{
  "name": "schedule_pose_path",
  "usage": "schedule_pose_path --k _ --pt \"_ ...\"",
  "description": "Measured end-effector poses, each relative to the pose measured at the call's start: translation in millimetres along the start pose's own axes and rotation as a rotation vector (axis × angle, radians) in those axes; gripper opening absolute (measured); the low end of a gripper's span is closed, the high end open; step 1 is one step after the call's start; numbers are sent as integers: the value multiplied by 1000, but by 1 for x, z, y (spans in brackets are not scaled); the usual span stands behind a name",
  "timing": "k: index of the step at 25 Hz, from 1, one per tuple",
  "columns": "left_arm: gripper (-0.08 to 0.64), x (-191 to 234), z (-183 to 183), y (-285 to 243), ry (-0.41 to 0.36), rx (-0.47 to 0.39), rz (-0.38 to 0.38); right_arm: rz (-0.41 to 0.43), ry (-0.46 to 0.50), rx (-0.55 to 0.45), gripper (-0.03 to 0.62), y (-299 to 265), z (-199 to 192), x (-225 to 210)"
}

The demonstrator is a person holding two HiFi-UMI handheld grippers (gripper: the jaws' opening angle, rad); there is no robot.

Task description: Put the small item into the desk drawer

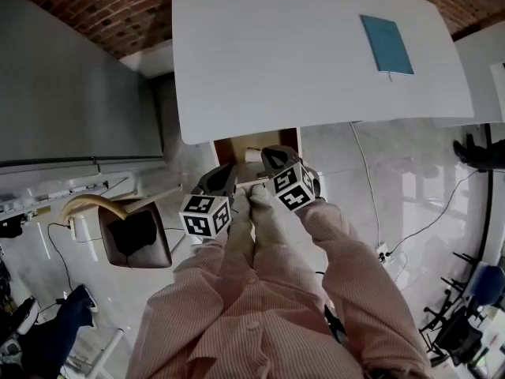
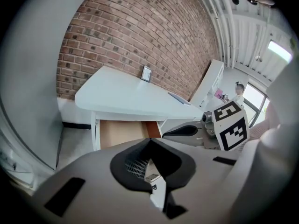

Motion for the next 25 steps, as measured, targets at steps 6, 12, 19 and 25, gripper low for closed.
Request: schedule_pose_path --k 6,12,19,25 --pt "1 -12 26 33 -2 -88 -37 -19 -115 -177 6 50 29 12" --pt "2 -18 61 63 -36 -183 -68 -9 -161 -326 6 90 60 22" --pt "1 -16 103 87 -57 -290 -82 -26 -201 -487 6 130 96 24" --pt "1 -13 131 107 -100 -374 -75 -56 -222 -610 6 161 122 21"
Point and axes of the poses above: the fingertips, and each gripper's own axes: y backward along the fingers, x to its left, z out of its top, the point moved 5 cm from there along y, backward along the fingers, and after that the axes turned 15 degrees about z, right-handed, at the moved point
